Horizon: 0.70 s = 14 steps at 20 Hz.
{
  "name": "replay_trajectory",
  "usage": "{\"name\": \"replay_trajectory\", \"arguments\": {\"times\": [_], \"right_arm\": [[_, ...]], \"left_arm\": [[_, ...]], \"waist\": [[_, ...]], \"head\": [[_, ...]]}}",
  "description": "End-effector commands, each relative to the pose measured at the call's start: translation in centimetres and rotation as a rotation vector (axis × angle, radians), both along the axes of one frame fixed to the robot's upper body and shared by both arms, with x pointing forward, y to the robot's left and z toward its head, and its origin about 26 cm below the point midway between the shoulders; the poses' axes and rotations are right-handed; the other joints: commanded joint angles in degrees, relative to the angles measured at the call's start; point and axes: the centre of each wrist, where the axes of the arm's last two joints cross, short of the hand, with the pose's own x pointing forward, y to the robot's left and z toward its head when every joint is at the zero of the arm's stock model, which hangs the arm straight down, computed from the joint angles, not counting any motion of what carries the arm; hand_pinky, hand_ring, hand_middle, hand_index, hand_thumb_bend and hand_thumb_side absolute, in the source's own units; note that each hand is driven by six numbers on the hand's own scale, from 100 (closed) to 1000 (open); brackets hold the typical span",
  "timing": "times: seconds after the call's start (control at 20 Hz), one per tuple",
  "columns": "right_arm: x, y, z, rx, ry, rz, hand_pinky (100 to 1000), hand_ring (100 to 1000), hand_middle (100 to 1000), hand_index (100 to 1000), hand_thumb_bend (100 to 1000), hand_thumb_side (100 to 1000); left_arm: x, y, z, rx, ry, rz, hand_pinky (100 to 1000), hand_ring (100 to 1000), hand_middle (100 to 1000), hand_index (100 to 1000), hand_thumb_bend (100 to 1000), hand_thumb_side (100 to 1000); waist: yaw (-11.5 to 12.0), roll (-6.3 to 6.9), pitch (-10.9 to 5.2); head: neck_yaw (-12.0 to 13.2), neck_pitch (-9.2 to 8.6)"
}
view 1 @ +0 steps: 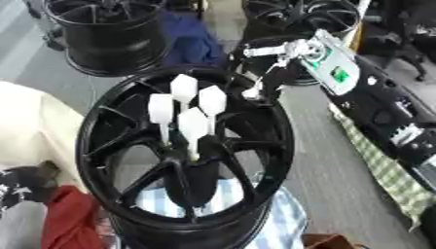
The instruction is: Pull the pin out of the wheel hub.
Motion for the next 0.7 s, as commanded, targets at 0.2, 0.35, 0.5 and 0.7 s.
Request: {"name": "replay_trajectory", "arguments": {"times": [0.2, 0.35, 0.5, 0.7], "right_arm": [[0.0, 0.8, 2.2, -0.005, 0.006, 0.041, 799, 864, 849, 936, 227, 333], [0.0, 1.4, 1.9, -0.006, 0.017, 0.054, 798, 862, 846, 934, 223, 335], [0.0, 1.9, 1.5, -0.012, 0.025, 0.062, 797, 859, 843, 931, 221, 336], [0.1, 2.4, 1.0, -0.015, 0.032, 0.069, 794, 855, 837, 926, 218, 341]], "left_arm": [[0.1, 0.3, 0.7, 0.013, -0.022, -0.002, 660, 790, 696, 802, 100, 716], [0.2, 0.2, 0.8, 0.012, -0.023, -0.005, 660, 790, 696, 802, 100, 717], [0.2, 0.2, 0.8, 0.011, -0.024, -0.006, 660, 790, 696, 802, 100, 718], [0.3, 0.1, 0.8, 0.01, -0.025, -0.009, 660, 791, 696, 802, 100, 718]], "waist": [[0.0, 0.26, -0.44], [0.2, 0.3, -0.38], [0.3, 0.33, -0.33], [0.5, 0.35, -0.27]], "head": [[-0.5, -0.1], [-0.7, -0.1], [-0.9, -0.1], [-1.1, -0.1]]}}
